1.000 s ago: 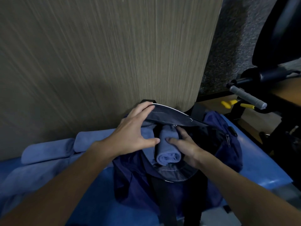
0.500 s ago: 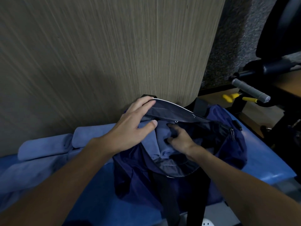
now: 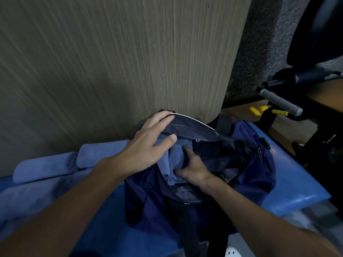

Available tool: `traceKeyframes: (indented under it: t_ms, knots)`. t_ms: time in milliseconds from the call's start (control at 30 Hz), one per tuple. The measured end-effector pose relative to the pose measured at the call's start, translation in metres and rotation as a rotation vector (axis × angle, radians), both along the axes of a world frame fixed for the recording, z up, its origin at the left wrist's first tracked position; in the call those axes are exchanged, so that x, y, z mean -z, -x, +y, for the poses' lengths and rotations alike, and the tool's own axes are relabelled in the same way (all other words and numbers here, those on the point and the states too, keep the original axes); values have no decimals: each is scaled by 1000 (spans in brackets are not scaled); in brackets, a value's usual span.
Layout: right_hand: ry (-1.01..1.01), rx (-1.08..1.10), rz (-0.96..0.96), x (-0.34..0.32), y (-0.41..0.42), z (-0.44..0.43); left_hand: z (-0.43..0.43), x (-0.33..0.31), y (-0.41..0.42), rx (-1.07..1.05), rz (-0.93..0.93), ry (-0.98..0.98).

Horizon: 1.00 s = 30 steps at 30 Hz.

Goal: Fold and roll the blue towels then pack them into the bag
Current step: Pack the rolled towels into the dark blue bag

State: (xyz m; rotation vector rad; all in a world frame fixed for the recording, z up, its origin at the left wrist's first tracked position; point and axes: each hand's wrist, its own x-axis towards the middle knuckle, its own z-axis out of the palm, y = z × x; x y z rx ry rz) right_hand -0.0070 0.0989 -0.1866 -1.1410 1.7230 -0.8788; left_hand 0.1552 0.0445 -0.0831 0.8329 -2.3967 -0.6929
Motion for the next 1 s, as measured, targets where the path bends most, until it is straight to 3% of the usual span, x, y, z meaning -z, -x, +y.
traceKeyframes:
  t_ms: [200, 500, 600, 767, 1000]
  knots:
    - [-33, -24, 118, -2, 4, 6, -5, 6, -6, -17, -22, 0]
    - [-31, -96, 465, -3, -5, 22, 2, 45, -38, -107, -235, 189]
    - [-20, -50, 453, -8, -10, 27, 4, 47, -42, -127, -274, 130]
    - [68, -23, 509, -27, -25, 46, 20, 42, -52, -100, -180, 75]
    - [422, 18, 378, -55, -81, 60, 38, 33, -122, -294, -109, 27]
